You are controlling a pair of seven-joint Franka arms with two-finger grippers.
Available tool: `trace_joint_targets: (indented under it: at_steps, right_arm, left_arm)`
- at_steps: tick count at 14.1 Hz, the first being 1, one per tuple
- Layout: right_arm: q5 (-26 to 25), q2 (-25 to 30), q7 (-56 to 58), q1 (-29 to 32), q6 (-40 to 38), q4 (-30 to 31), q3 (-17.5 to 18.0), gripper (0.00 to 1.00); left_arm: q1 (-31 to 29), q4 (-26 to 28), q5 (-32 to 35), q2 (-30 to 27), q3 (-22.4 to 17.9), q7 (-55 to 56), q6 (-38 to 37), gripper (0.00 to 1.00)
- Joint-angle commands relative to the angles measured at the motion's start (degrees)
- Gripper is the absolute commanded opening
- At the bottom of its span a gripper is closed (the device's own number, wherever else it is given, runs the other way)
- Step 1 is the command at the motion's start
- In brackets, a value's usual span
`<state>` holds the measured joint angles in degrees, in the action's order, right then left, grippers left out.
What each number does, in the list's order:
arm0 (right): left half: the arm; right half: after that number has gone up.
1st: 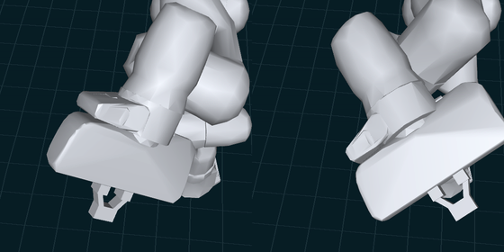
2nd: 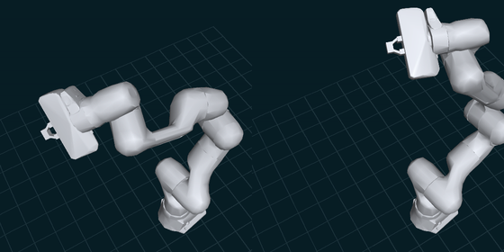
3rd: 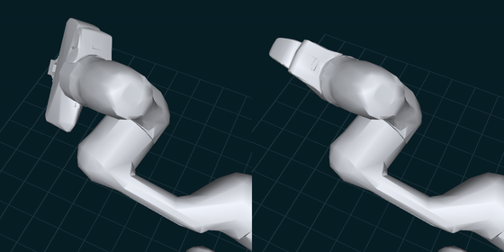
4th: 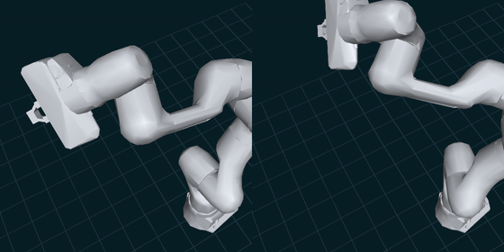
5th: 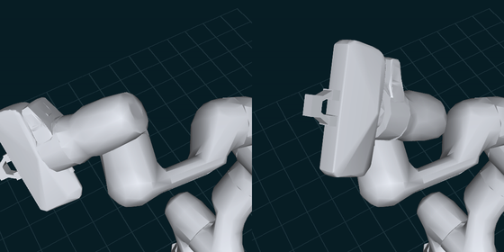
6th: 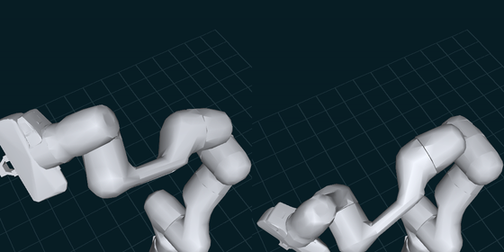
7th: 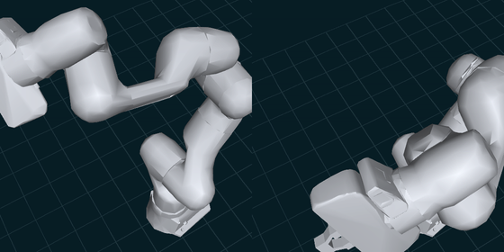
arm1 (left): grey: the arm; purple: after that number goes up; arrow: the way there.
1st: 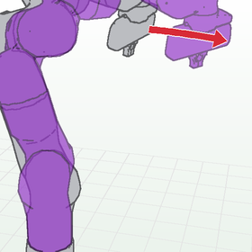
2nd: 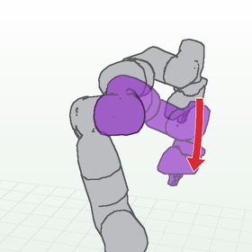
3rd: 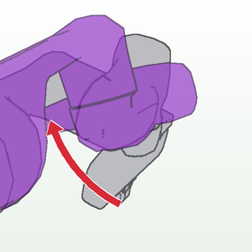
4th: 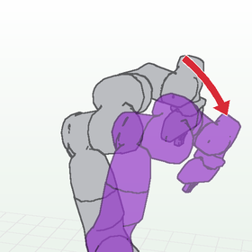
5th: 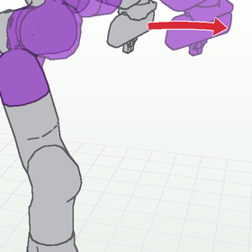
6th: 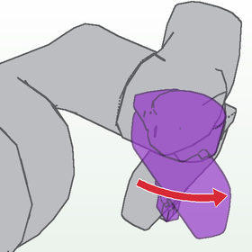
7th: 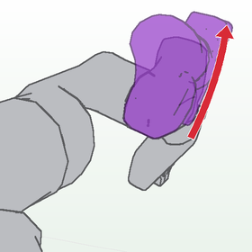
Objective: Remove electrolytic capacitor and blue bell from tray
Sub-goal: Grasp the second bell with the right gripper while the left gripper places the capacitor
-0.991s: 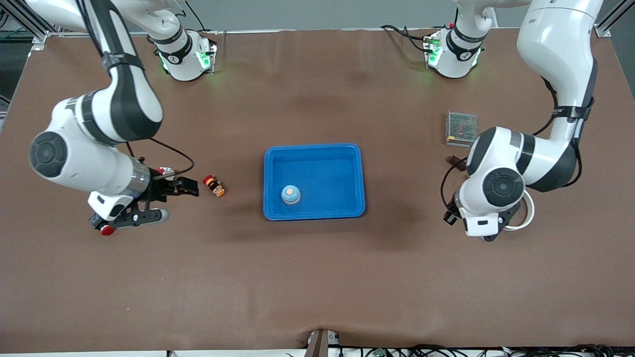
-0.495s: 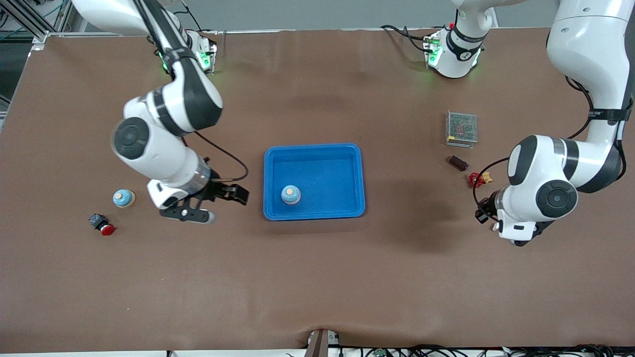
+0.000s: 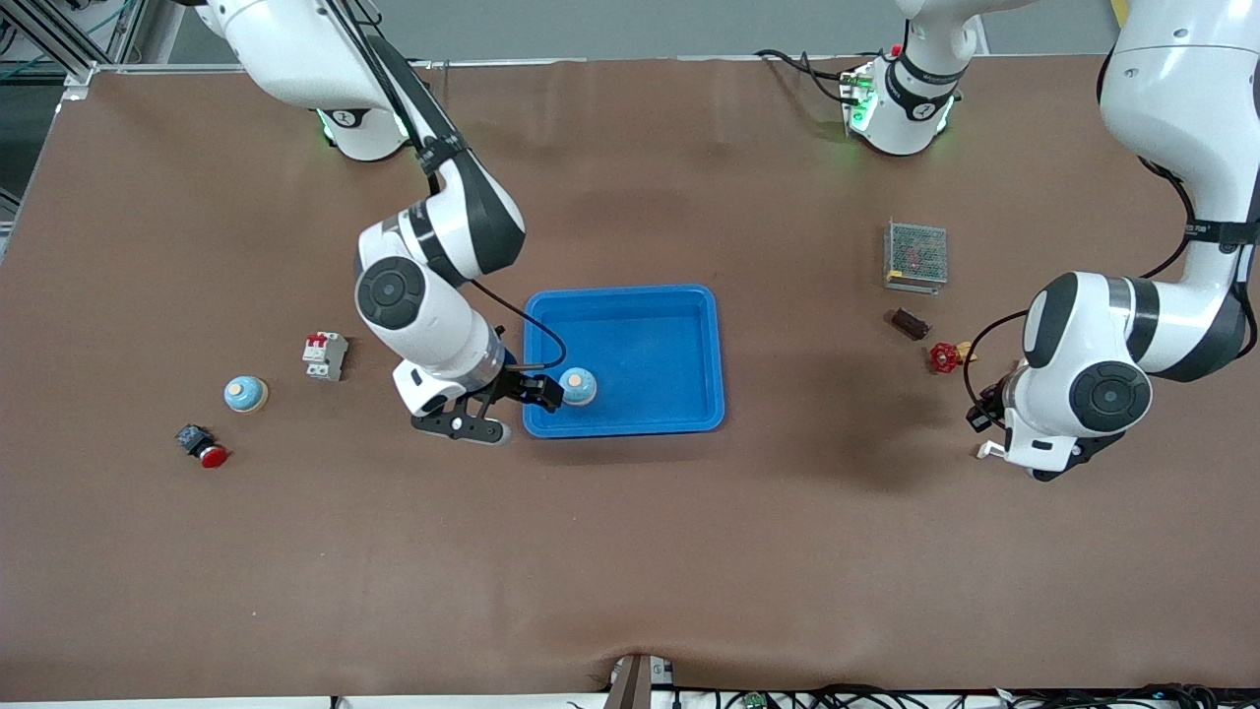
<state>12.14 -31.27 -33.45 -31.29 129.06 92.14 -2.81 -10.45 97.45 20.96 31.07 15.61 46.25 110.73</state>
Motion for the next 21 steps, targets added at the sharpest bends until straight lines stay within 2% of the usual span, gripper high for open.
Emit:
trace_joint_targets:
  at_steps: [1, 6, 9, 11, 15, 16, 17, 21]
  right_arm:
    - [-0.79, -1.94, -0.47, -2.01, 0.14, -0.74, -0.71, 1.0]
    - [-1.24, -3.35, -0.47, -3.86, 0.23, -0.21, -0.79, 1.0]
    - [-1.24, -3.71, -0.91, -5.79, 4.51, 2.41, -0.79, 1.0]
    - [-1.24, -3.71, -0.91, -6.32, 6.81, 4.35, -0.79, 1.0]
    - [-1.41, -4.41, -0.91, -6.94, 7.26, 4.8, -0.79, 1.0]
    - [-1.41, -4.76, -0.91, -7.2, 7.95, 4.8, -0.79, 1.0]
    - [-1.41, -5.11, -0.91, -7.29, 8.66, 4.89, -0.79, 1.0]
    - [-2.29, -6.43, -0.91, -7.64, 9.81, 4.71, -0.88, 1.0]
  left_arm:
    - [-1.5, 3.0, 1.28, 0.03, 0.73, -0.72, 3.69, 0.0]
    - [-2.47, 9.51, 1.63, 0.3, 0.65, -0.63, 13.19, 0.0]
    - [-3.44, 9.69, 1.45, 1.7, 0.73, 0.42, 14.25, 0.0]
    - [-4.84, 11.44, 1.54, 2.24, 0.73, 0.42, 17.48, 0.0]
    - [-6.78, 14.79, 1.54, 2.24, 0.73, 0.42, 24.18, 0.0]
    - [-6.78, 14.79, 1.54, 2.24, 0.82, 0.42, 24.27, 0.04]
    - [-6.78, 14.7, 1.54, 2.24, 0.82, 0.42, 24.27, 0.15]
    - [-6.52, 14.35, 1.54, 1.8, 1.17, 0.33, 24.27, 1.0]
